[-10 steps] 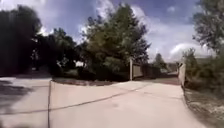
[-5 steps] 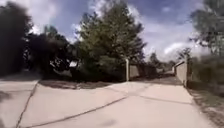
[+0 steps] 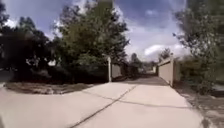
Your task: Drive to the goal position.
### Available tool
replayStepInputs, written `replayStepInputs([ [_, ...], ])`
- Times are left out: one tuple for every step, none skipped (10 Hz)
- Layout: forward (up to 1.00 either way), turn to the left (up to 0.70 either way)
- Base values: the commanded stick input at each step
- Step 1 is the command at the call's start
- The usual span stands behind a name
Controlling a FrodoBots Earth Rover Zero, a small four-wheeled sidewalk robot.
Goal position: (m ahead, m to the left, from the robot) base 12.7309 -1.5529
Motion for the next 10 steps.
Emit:
replayStepInputs([
  [1.00,-0.40],
  [1.00,-0.40],
  [1.00,-0.40],
  [1.00,-0.40],
  [1.00,-0.40],
  [1.00,-0.40],
  [1.00,-0.06],
  [1.00,0.00],
  [1.00,0.00],
  [1.00,0.00],
])
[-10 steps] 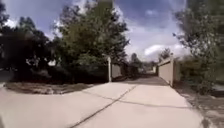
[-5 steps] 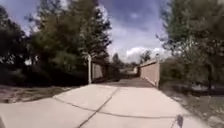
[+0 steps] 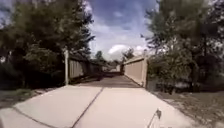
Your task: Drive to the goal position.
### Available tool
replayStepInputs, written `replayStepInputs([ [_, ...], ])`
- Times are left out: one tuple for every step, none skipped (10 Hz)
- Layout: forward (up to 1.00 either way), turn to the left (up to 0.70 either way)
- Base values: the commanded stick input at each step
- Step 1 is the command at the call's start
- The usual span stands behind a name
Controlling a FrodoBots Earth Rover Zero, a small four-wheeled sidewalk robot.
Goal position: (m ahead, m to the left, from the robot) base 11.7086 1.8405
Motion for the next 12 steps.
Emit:
replayStepInputs([
  [1.00,0.00],
  [1.00,0.00],
  [1.00,0.00],
  [1.00,0.00],
  [1.00,0.00],
  [1.00,0.00],
  [1.00,0.00],
  [1.00,0.00],
  [1.00,0.00],
  [1.00,0.00],
  [1.00,0.00],
  [1.00,0.00],
])
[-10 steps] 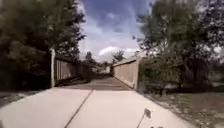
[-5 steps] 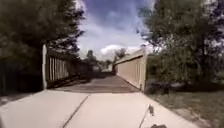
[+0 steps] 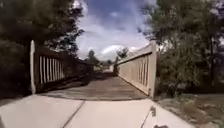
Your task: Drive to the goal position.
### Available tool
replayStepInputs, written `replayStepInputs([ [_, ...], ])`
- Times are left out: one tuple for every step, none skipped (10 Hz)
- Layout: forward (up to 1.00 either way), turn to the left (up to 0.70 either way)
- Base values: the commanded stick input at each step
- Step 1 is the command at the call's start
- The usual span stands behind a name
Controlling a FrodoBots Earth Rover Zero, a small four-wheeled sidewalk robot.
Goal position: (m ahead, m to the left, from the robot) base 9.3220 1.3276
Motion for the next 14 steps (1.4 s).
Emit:
replayStepInputs([
  [1.00,0.00],
  [1.00,0.00],
  [1.00,0.00],
  [1.00,0.00],
  [1.00,0.00],
  [1.00,0.00],
  [1.00,0.00],
  [1.00,0.00],
  [1.00,0.00],
  [1.00,0.00],
  [1.00,0.00],
  [1.00,0.00],
  [1.00,0.00],
  [1.00,0.00],
])
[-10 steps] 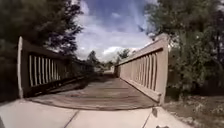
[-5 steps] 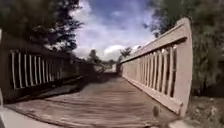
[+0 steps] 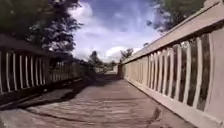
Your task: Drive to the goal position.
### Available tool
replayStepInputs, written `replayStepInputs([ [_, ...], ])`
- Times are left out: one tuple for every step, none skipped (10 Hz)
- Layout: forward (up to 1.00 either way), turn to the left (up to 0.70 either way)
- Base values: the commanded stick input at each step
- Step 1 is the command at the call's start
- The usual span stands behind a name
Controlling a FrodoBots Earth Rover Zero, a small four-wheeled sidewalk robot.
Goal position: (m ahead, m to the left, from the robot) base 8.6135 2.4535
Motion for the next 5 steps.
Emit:
replayStepInputs([
  [1.00,0.00],
  [1.00,0.00],
  [1.00,0.00],
  [1.00,0.00],
  [1.00,0.00],
])
